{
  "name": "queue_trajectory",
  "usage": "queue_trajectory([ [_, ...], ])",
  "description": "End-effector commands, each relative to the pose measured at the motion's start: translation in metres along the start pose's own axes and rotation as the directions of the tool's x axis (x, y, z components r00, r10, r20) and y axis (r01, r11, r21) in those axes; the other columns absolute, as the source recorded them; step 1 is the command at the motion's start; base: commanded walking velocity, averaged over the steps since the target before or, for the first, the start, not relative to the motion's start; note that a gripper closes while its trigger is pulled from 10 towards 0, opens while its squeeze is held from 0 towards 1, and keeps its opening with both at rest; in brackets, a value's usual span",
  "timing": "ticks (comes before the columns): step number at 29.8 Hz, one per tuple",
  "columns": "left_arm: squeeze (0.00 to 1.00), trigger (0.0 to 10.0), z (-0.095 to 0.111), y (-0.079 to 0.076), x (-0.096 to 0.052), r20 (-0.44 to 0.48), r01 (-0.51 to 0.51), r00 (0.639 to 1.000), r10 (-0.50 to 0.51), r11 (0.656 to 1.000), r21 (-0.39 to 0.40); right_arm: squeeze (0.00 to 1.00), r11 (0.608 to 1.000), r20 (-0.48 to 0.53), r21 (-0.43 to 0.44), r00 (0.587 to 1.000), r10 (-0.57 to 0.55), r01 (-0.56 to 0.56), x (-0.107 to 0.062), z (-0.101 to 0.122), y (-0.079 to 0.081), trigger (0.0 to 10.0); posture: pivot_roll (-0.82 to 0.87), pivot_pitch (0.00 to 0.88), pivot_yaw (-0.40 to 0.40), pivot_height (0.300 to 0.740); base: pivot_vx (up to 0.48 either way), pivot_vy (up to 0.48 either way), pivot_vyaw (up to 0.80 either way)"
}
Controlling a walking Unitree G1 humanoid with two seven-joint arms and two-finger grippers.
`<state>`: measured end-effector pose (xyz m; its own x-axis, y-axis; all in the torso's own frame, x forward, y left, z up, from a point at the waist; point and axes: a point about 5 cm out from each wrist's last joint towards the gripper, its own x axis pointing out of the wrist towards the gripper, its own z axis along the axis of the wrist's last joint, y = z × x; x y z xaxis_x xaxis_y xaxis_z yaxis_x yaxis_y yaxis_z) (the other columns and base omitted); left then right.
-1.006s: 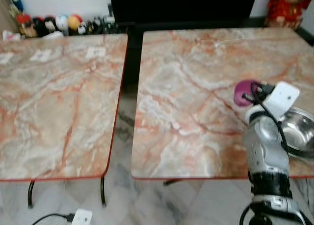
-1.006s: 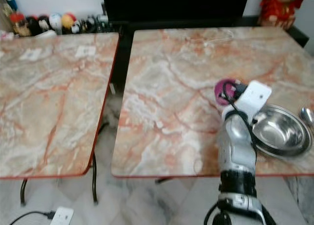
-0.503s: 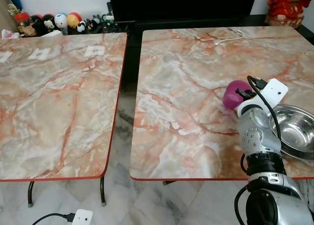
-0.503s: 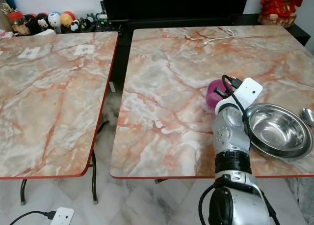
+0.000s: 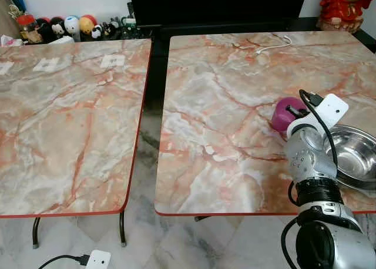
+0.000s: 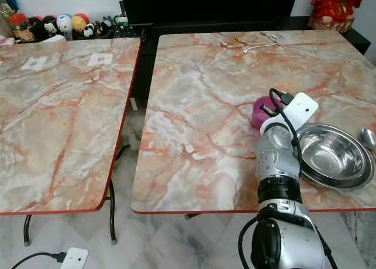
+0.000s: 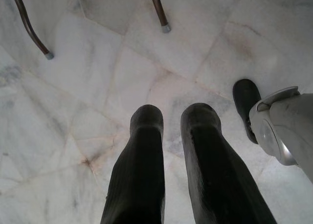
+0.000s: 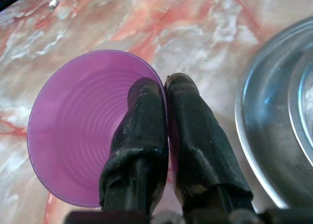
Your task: Setting the table
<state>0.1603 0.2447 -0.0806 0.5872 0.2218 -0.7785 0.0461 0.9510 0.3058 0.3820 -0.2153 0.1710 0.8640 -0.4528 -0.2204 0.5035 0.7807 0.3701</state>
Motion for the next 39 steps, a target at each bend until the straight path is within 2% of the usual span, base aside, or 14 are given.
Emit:
queue_trajectory([
  [1, 0.00, 10.0, -0.008, 0.003, -0.002, -0.028, -0.005, 1.000, 0.005, 1.000, -0.001, 0.00, 1.000, 0.012, 0.030, 1.000, -0.007, 0.007, -0.001, 0.005, 0.005, 10.0, -0.08, 0.100, 0.034, 0.740, 0.000, 0.000, 0.00],
  [10, 0.00, 10.0, -0.008, 0.003, -0.002, -0.026, -0.005, 1.000, 0.005, 1.000, 0.000, 0.00, 0.998, 0.003, 0.052, 0.999, -0.040, 0.040, -0.002, 0.004, 0.005, 10.0, -0.08, 0.098, 0.034, 0.740, 0.000, 0.000, 0.00],
  [12, 0.00, 10.0, -0.008, 0.003, -0.002, -0.026, -0.005, 1.000, 0.005, 1.000, 0.000, 0.48, 0.997, 0.001, 0.063, 0.999, -0.053, 0.053, -0.002, 0.003, 0.005, 10.0, -0.08, 0.098, 0.033, 0.740, 0.000, 0.000, 0.00],
  [15, 0.00, 10.0, -0.008, 0.003, -0.002, -0.026, -0.006, 1.000, 0.006, 1.000, -0.001, 0.57, 0.996, 0.002, 0.070, 0.999, -0.053, 0.053, -0.002, 0.004, 0.005, 10.0, -0.08, 0.098, 0.033, 0.740, 0.000, 0.000, 0.00],
  [16, 0.00, 10.0, -0.008, 0.003, -0.002, -0.027, -0.007, 1.000, 0.007, 1.000, -0.001, 0.80, 0.996, 0.003, 0.070, 0.998, -0.055, 0.055, -0.002, 0.004, 0.005, 10.0, -0.08, 0.100, 0.033, 0.740, 0.000, 0.000, 0.00],
  [20, 0.00, 10.0, -0.009, 0.004, -0.002, -0.028, -0.009, 1.000, 0.009, 1.000, -0.001, 0.78, 0.995, 0.013, 0.072, 0.998, -0.065, 0.064, -0.002, 0.006, 0.005, 10.0, -0.07, 0.098, 0.033, 0.740, 0.000, 0.000, 0.00],
  [22, 0.00, 10.0, -0.009, 0.004, -0.002, -0.028, -0.010, 1.000, 0.010, 1.000, -0.001, 0.73, 0.995, 0.016, 0.071, 0.998, -0.067, 0.065, -0.002, 0.007, 0.005, 10.0, -0.07, 0.098, 0.033, 0.740, 0.000, 0.000, 0.00],
  [23, 0.00, 10.0, -0.009, 0.004, -0.002, -0.028, -0.010, 1.000, 0.010, 1.000, 0.000, 0.60, 0.995, 0.020, 0.070, 0.997, -0.068, 0.066, -0.002, 0.008, 0.006, 10.0, -0.07, 0.098, 0.033, 0.740, 0.000, 0.000, 0.00],
  [26, 0.00, 10.0, -0.009, 0.004, -0.002, -0.028, -0.012, 1.000, 0.012, 1.000, 0.000, 0.60, 0.995, 0.031, 0.071, 0.997, -0.068, 0.066, -0.003, 0.011, 0.007, 10.0, -0.07, 0.097, 0.033, 0.740, 0.000, 0.000, 0.00],
  [27, 0.00, 10.0, -0.008, 0.004, -0.002, -0.027, -0.012, 1.000, 0.012, 1.000, 0.000, 0.37, 0.995, 0.035, 0.070, 0.997, -0.068, 0.065, -0.003, 0.011, 0.008, 10.0, -0.07, 0.096, 0.033, 0.740, 0.000, 0.000, 0.00],
  [28, 0.00, 10.0, -0.008, 0.004, -0.002, -0.027, -0.012, 1.000, 0.012, 1.000, 0.001, 0.29, 0.995, 0.037, 0.069, 0.997, -0.067, 0.065, -0.003, 0.012, 0.008, 10.0, -0.07, 0.095, 0.032, 0.740, 0.000, 0.000, 0.00],
  [29, 0.00, 10.0, -0.008, 0.004, -0.002, -0.027, -0.012, 1.000, 0.012, 1.000, 0.001, 0.29, 0.995, 0.037, 0.069, 0.997, -0.067, 0.065, -0.003, 0.012, 0.008, 10.0, -0.07, 0.095, 0.032, 0.740, 0.000, 0.000, 0.00],
  [30, 0.00, 10.0, -0.008, 0.004, -0.002, -0.026, -0.012, 1.000, 0.012, 1.000, 0.001, 0.00, 0.996, 0.044, 0.070, 0.997, -0.066, 0.063, -0.003, 0.014, 0.009, 10.0, -0.07, 0.094, 0.033, 0.740, 0.000, 0.000, 0.00],
  [39, 0.00, 10.0, -0.007, 0.004, -0.001, -0.025, -0.014, 1.000, 0.014, 1.000, 0.002, 0.00, 0.997, 0.071, 0.064, 0.996, -0.058, 0.054, -0.003, 0.020, 0.012, 10.0, -0.07, 0.093, 0.032, 0.740, 0.000, 0.000, 0.00],
])
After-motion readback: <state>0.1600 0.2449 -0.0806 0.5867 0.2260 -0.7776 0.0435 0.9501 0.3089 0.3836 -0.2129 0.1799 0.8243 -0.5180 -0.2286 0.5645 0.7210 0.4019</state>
